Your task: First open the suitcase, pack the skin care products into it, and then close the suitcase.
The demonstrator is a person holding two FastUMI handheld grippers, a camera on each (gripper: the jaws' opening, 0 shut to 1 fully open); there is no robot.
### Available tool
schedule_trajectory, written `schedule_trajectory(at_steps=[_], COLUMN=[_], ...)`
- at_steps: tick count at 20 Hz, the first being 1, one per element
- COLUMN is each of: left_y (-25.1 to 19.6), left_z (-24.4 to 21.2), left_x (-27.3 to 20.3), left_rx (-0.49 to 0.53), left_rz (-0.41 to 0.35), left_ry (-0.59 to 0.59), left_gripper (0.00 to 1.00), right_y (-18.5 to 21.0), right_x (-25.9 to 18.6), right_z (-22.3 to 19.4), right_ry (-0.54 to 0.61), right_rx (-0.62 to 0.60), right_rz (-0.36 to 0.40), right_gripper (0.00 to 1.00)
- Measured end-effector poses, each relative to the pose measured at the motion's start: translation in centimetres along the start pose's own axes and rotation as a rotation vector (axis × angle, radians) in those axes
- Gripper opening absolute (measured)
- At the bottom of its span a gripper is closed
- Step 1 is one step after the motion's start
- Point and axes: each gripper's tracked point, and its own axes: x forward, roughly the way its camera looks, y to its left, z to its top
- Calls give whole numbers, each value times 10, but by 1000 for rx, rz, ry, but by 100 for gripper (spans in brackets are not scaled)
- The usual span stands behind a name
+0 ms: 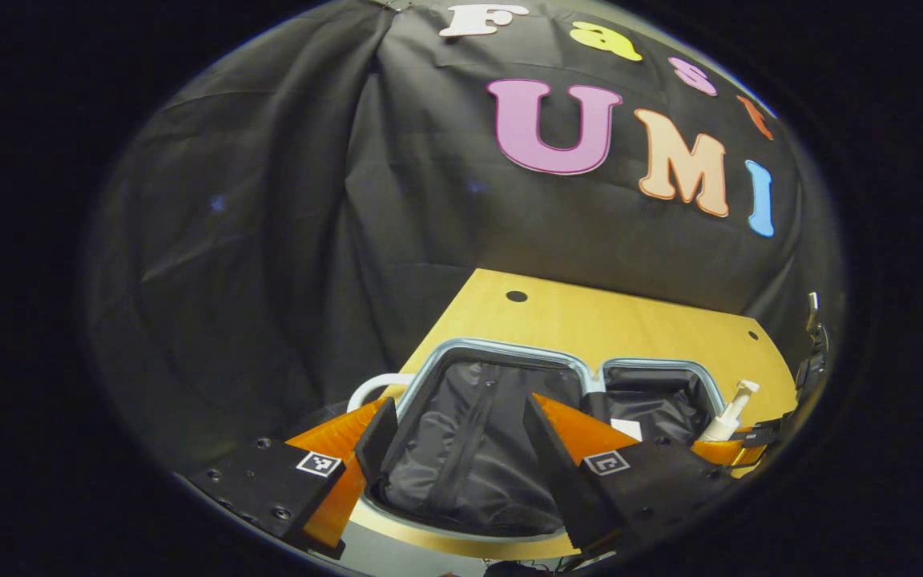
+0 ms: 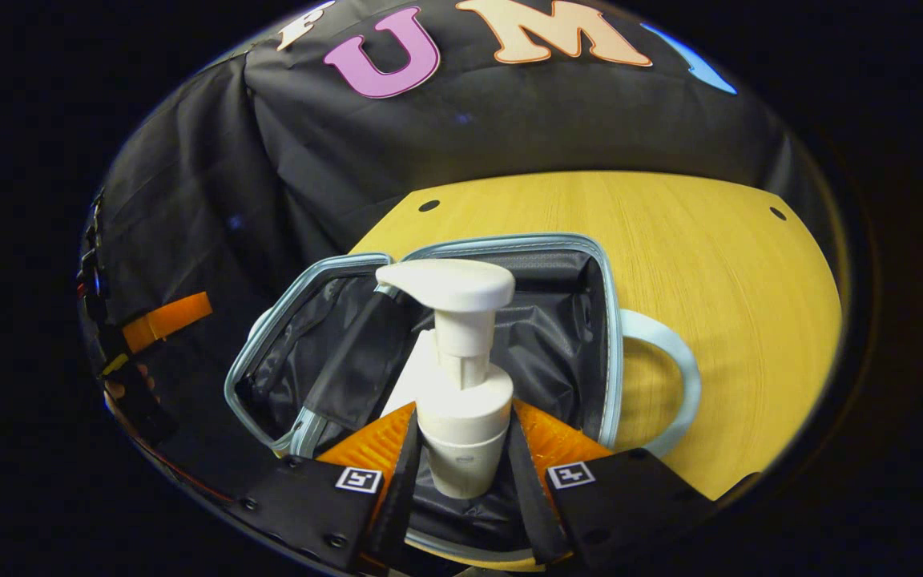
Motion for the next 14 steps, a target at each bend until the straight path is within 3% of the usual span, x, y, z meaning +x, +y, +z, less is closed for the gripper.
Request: schedule_trajectory(at_steps=[3, 4, 7, 9, 10, 11, 13, 14], left_y=[29, 41, 71, 89, 98, 103, 112, 116], left_z=[-5, -9, -16, -23, -28, -32, -45, -50], left_x=[13, 18, 36, 48, 56, 64, 82, 91], left_rx=[-34, -40, -54, -55, -52, -53, -65, -73], left_rz=[28, 43, 83, 104, 114, 116, 112, 112], left_ry=[19, 27, 57, 87, 102, 117, 161, 181], left_gripper=[94, 94, 94, 95, 94, 94, 94, 94], right_y=[-2, 1, 7, 11, 13, 14, 13, 12], right_x=[10, 8, 6, 1, -3, -7, -15, -20], right_z=[-2, 1, 5, 11, 15, 19, 29, 32], right_ry=[-3, -9, -30, -54, -71, -85, -117, -130], right_rx=[3, 15, 32, 34, 28, 19, 2, -5], right_rz=[-52, -51, -45, -31, -31, -33, -40, -46], right_gripper=[62, 58, 77, 97, 98, 94, 98, 94])
